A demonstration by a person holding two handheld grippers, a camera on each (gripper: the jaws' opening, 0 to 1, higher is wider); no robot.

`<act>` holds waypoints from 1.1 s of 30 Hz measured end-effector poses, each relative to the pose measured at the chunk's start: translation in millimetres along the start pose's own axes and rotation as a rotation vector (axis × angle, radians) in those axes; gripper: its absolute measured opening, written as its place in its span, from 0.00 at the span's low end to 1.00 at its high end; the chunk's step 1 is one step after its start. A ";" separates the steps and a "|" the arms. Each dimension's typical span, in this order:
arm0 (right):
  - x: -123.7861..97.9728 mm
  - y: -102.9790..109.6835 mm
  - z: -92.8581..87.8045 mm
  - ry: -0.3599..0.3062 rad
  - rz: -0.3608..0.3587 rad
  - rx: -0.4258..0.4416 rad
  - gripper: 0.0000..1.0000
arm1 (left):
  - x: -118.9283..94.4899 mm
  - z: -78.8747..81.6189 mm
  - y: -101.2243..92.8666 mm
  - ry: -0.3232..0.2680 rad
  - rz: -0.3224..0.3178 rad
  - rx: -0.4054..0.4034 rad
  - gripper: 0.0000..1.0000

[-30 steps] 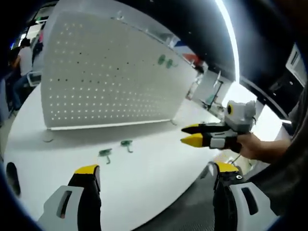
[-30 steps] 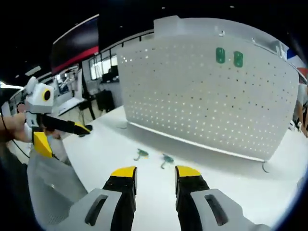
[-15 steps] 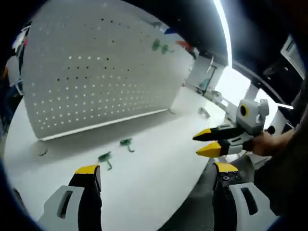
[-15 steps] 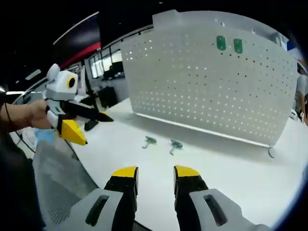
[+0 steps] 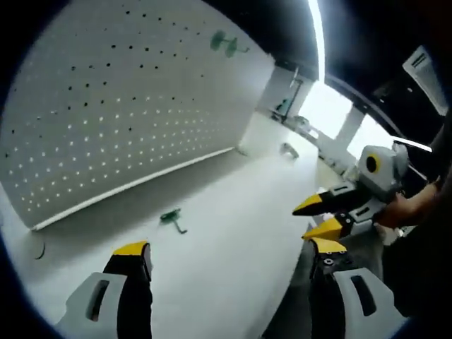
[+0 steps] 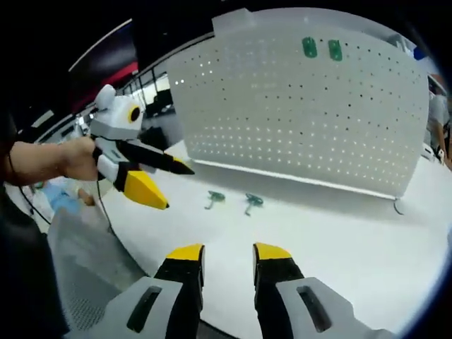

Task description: Insert the hook assembly into the mounting plate slot until the hook locks in place.

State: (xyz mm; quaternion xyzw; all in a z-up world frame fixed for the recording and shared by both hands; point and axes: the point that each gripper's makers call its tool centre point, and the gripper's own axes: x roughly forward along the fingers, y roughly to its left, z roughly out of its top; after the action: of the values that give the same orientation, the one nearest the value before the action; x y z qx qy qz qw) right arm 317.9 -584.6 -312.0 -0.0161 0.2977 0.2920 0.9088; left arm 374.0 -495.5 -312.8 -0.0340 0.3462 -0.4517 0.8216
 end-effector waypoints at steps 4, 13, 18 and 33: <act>0.1 -4.0 -2.4 0.003 -0.006 0.016 0.25 | 14.5 4.7 3.0 0.027 -0.013 0.020 0.92; 2.3 -6.4 -12.5 0.029 -0.005 0.038 0.25 | 46.8 3.7 19.9 0.057 -0.052 0.043 0.87; 2.0 -5.5 -17.7 0.038 -0.002 0.046 0.24 | 62.6 1.3 26.8 0.086 -0.067 0.060 0.86; 4.5 -14.9 -25.1 0.056 -0.024 0.062 0.21 | 98.6 -0.3 51.4 0.100 -0.066 0.052 0.81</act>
State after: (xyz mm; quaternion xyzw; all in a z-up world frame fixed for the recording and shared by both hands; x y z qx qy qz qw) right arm 315.5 -599.7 -337.3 0.0006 0.3319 0.2713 0.9035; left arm 445.6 -540.7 -385.0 -0.0015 0.3738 -0.4885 0.7884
